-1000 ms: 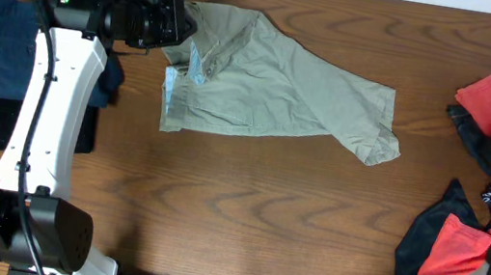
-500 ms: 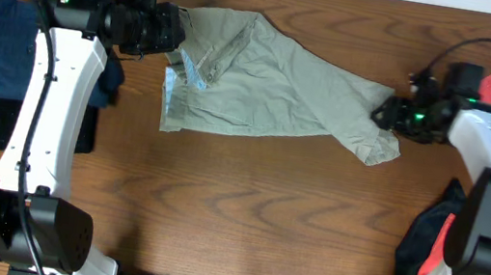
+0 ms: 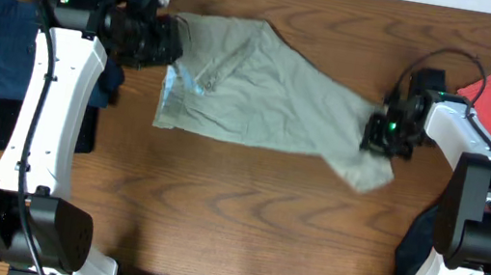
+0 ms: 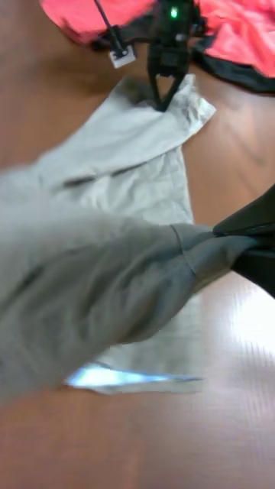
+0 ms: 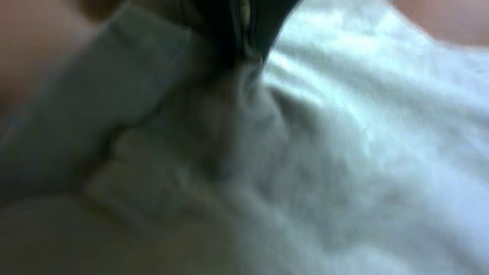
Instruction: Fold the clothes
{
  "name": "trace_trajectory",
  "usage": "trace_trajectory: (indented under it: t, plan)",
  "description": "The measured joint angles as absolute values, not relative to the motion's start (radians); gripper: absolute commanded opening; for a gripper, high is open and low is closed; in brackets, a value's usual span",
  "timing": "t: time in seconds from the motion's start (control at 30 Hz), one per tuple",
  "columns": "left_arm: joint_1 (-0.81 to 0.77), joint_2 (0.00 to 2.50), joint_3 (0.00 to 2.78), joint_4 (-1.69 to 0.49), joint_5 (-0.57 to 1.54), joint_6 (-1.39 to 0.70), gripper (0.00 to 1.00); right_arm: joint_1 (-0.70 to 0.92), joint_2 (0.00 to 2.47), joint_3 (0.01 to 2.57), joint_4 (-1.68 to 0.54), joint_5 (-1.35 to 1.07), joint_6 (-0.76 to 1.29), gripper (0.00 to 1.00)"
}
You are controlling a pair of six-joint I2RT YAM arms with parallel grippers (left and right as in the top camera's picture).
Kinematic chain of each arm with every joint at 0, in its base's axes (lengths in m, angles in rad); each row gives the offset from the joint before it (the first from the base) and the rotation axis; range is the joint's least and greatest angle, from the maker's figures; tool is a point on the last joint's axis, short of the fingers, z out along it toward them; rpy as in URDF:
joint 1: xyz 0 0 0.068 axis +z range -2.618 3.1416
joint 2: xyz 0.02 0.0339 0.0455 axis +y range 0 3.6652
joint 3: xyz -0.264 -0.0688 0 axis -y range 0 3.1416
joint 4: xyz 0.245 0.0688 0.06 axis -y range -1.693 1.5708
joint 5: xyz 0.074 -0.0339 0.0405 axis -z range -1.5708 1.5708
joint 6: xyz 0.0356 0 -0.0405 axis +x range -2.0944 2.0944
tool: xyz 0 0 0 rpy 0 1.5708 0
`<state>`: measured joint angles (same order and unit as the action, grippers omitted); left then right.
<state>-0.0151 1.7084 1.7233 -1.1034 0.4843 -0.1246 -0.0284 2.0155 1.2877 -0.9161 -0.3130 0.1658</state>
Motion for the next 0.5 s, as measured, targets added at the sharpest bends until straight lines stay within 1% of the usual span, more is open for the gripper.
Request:
trace_trajectory:
  t: [0.1,0.17,0.37,0.47,0.5]
  plan:
    - [-0.015,1.708,1.724,-1.221,0.483,-0.121,0.06,-0.043,2.015,1.266,-1.124,-0.277,0.172,0.01]
    - [-0.015,1.708,1.724,-1.295,0.484,-0.118,0.06,-0.060,2.014,1.258,-1.224,-0.242,0.173,0.01]
    - [-0.015,1.706,1.724,-1.393,0.516,-0.051,0.06,-0.106,1.988,1.255,-1.337,-0.117,0.182,0.01]
    - [-0.015,1.690,1.724,-1.393,0.592,0.030,0.06,-0.113,1.935,1.255,-1.363,-0.094,0.184,0.02]
    - [-0.015,1.679,1.724,-1.393,0.624,0.061,0.06,-0.114,1.907,1.255,-1.375,-0.089,0.184,0.03]
